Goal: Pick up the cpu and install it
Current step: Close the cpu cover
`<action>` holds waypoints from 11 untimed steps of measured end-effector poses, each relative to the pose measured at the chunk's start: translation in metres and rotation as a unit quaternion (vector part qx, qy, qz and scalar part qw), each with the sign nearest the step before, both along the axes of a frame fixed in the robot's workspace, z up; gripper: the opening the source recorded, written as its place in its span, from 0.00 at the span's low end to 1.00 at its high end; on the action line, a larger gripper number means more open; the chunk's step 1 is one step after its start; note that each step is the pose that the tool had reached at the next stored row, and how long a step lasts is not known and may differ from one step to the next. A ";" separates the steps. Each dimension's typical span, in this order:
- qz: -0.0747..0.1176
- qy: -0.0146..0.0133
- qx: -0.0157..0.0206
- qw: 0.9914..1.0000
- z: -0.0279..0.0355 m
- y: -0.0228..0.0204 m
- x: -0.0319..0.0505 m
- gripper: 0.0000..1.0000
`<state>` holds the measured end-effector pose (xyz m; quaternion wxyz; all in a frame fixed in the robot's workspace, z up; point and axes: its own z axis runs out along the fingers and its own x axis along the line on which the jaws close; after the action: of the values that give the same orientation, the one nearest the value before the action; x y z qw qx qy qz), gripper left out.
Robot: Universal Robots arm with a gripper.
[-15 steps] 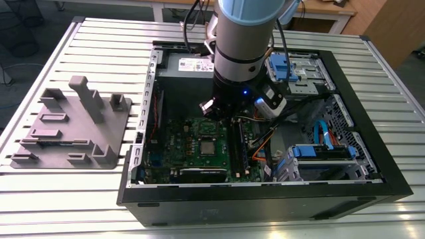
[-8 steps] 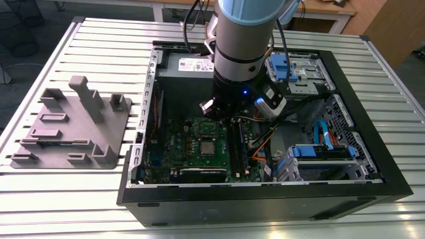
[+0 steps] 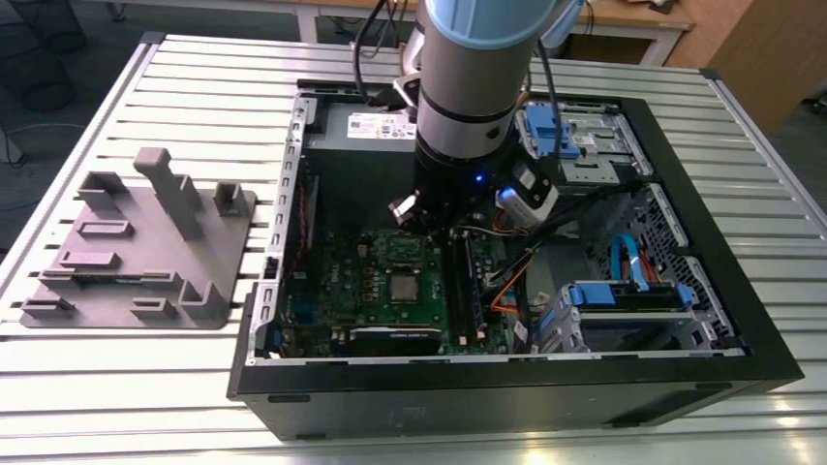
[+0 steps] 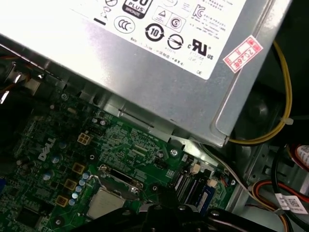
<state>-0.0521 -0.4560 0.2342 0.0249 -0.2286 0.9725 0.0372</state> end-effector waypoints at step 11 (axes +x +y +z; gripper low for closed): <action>0.020 0.000 0.000 1.000 0.0000 0.0027 0.0019 0.11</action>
<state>-0.0503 -0.4534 0.2342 0.0241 -0.2480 0.9677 0.0377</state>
